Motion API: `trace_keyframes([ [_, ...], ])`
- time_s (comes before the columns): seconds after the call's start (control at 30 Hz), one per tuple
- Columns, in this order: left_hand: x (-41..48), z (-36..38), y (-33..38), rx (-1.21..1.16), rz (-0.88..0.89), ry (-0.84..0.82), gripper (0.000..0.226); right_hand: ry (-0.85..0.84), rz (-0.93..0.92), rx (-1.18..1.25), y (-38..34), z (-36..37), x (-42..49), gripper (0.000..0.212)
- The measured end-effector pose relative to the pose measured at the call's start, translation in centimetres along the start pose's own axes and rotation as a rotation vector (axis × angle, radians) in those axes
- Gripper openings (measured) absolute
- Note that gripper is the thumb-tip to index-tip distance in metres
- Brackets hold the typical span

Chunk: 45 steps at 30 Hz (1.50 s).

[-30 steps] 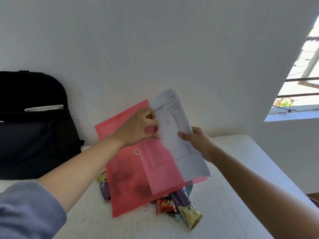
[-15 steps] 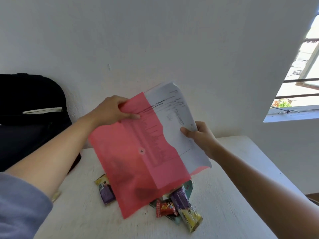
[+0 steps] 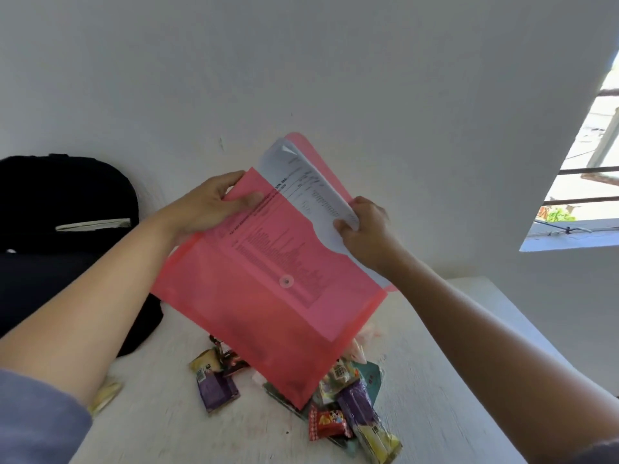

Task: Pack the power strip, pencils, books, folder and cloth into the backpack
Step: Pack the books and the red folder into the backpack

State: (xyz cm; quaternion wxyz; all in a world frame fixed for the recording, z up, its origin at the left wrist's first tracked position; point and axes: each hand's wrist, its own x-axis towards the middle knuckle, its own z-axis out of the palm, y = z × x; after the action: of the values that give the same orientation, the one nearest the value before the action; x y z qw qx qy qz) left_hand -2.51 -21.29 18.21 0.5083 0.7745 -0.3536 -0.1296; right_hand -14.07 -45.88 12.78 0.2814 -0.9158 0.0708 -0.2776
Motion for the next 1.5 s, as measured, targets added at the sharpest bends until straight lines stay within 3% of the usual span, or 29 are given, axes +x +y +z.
trace_keyframes([
  [0.37,-3.3,-2.6,-3.7,-0.281,0.094,0.257,0.028,-0.050,-0.233,-0.113,-5.1,-0.6,4.5,0.020],
  [0.57,-4.3,-1.6,-6.8,-0.323,-0.011,0.212,0.039,-0.217,-0.348,-0.342,-5.6,3.2,2.9,0.031],
  [0.77,-3.8,-1.1,-5.6,-0.422,0.068,0.384,0.038,-0.161,-0.387,-0.396,-8.4,2.0,3.9,0.027],
  [0.9,-3.7,-1.9,-5.5,-0.450,0.139,0.399,0.046,-0.143,-0.440,-0.436,-10.2,0.3,5.0,0.023],
  [1.03,-3.6,-1.9,-5.8,-0.393,0.125,0.284,0.065,-0.329,-0.438,-0.573,-11.8,0.0,5.4,0.021],
  [1.2,-3.4,-0.9,-5.4,-0.423,0.067,0.391,0.046,-0.470,-0.437,-0.754,-12.7,0.2,4.9,0.027],
  [1.33,-3.6,-0.8,-5.2,-0.462,0.078,0.374,0.045,-0.430,-0.436,-0.673,-12.1,0.3,4.7,0.024],
  [1.5,-4.0,-1.1,-5.6,-0.507,0.097,0.365,0.042,-0.159,-0.443,-0.379,-9.7,0.8,4.6,0.014],
])
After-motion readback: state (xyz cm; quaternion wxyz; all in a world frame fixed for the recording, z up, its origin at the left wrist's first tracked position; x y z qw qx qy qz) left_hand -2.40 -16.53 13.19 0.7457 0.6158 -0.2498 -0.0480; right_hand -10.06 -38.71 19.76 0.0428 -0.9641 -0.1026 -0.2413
